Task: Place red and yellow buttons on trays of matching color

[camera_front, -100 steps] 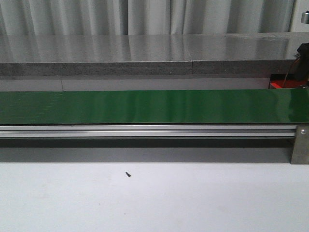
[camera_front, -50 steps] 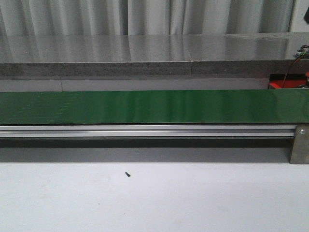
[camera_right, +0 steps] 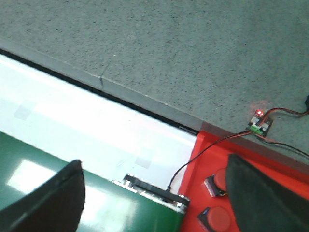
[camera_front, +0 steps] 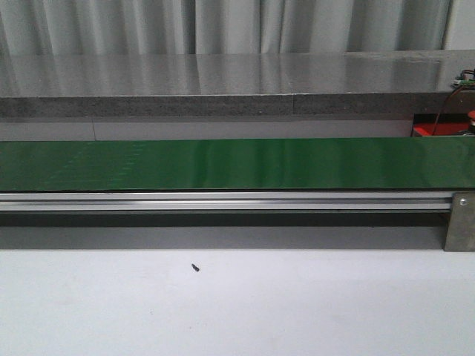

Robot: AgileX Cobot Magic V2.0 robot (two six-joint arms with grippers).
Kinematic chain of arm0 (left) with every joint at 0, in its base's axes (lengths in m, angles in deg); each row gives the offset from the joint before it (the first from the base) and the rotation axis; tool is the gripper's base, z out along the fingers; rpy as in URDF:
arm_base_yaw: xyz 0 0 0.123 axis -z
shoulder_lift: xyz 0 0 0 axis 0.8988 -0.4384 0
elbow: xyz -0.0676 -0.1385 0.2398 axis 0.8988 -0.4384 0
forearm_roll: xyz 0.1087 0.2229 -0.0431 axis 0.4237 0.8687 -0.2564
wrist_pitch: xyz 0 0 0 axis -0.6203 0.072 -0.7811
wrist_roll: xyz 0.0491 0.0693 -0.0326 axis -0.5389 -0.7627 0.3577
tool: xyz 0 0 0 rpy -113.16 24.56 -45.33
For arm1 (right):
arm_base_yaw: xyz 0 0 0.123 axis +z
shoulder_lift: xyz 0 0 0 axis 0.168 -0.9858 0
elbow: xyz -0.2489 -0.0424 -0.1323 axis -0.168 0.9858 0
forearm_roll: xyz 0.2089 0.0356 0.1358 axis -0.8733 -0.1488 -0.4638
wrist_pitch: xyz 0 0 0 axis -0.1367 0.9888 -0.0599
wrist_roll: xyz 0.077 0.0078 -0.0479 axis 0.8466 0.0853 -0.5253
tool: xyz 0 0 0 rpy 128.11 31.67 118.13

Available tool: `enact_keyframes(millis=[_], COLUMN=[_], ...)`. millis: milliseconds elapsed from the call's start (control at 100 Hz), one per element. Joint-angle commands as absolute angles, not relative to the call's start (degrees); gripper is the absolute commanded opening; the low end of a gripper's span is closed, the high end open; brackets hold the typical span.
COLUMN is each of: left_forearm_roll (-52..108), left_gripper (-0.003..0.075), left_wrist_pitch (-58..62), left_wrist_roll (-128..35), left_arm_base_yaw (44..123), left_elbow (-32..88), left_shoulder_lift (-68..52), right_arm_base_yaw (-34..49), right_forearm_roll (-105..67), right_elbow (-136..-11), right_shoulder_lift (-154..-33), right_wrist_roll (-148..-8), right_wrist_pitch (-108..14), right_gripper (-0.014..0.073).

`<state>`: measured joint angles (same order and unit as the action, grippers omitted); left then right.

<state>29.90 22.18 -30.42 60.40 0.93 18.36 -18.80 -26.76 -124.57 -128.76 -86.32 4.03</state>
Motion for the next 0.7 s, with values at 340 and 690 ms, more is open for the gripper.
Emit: enact_keyframes(millis=[340, 690], left_forearm_roll=[28.44, 28.44], left_gripper=[-0.0019, -0.002], left_wrist_pitch=[18.65, 18.54], left_wrist_roll=[-30.34, -30.34], left_arm_base_yaw=[60.76, 60.76], left_elbow=[2.45, 2.45], left_shoulder_lift=[18.1, 18.1], right_arm_base_yaw=[-14.92, -14.92], right_forearm_roll=[-28.05, -28.05], right_elbow=[-83.6, -56.12], right_shoulder_lift=[-97.84, -76.93], right_wrist_roll=[-86.38, -86.25], right_wrist_pitch=[-17.31, -22.47], right_gripper=[0.0592, 0.0592])
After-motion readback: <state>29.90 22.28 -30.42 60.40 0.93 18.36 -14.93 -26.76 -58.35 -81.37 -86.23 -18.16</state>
